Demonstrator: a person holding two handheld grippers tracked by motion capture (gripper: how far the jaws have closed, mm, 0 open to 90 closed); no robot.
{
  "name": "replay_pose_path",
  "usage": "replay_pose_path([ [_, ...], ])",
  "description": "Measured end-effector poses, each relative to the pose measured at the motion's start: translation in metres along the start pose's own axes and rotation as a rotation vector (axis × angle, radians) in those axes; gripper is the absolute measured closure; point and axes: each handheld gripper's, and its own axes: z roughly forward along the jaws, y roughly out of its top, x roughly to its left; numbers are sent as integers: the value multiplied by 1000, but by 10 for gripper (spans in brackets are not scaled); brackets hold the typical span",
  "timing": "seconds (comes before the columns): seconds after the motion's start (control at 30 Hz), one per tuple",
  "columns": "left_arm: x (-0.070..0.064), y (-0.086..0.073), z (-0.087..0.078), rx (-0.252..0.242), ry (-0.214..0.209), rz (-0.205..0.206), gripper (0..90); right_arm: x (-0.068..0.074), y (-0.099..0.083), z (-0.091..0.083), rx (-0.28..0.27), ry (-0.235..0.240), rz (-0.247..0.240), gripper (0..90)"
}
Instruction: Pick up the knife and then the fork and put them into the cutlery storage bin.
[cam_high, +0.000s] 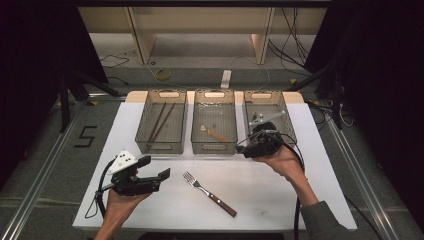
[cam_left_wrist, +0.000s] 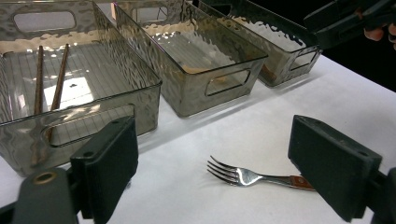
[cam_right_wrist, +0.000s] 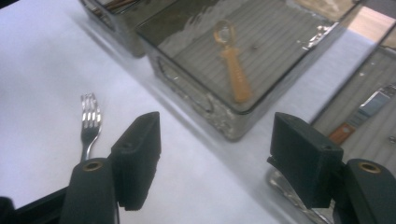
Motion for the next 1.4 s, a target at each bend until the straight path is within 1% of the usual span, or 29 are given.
replay_pose_path([
  [0.13,1,0,0,2,2,0,157,12,-2,4,15,25,-33,341],
  [0.27,0,0,0,3,2,2,157,23,-3,9,38,42,-51,339],
  [0.37,1,0,-1,2,1,0,157,31,-4,12,54,61,-79,335],
  [0.43,1,0,-1,1,1,-1,156,36,-4,13,60,72,-86,329],
  [0.53,0,0,-1,1,1,0,157,39,-5,14,63,77,-103,312],
  [0.57,0,0,-1,1,1,1,157,41,-5,14,67,79,-95,310],
  [0.63,0,0,-1,1,1,3,157,45,-7,15,74,93,-100,303],
  [0.73,0,0,-1,1,1,3,157,49,-8,17,85,102,-123,299],
  [1.0,0,0,-1,-1,1,3,157,60,-11,22,111,125,-151,299],
  [1.13,0,0,-1,0,0,3,157,64,-13,25,132,127,-157,299],
  [1.17,0,0,-1,-1,0,3,157,64,-14,26,134,130,-170,299],
  [1.27,0,0,-1,0,0,2,156,68,-16,29,147,133,-180,299],
  [1.3,0,0,-1,0,0,2,157,71,-17,29,157,132,-174,299],
  [1.37,0,0,-1,-1,1,4,157,73,-18,31,162,124,-189,295],
  [1.4,0,0,-1,0,0,5,157,73,-19,32,167,127,-191,294],
])
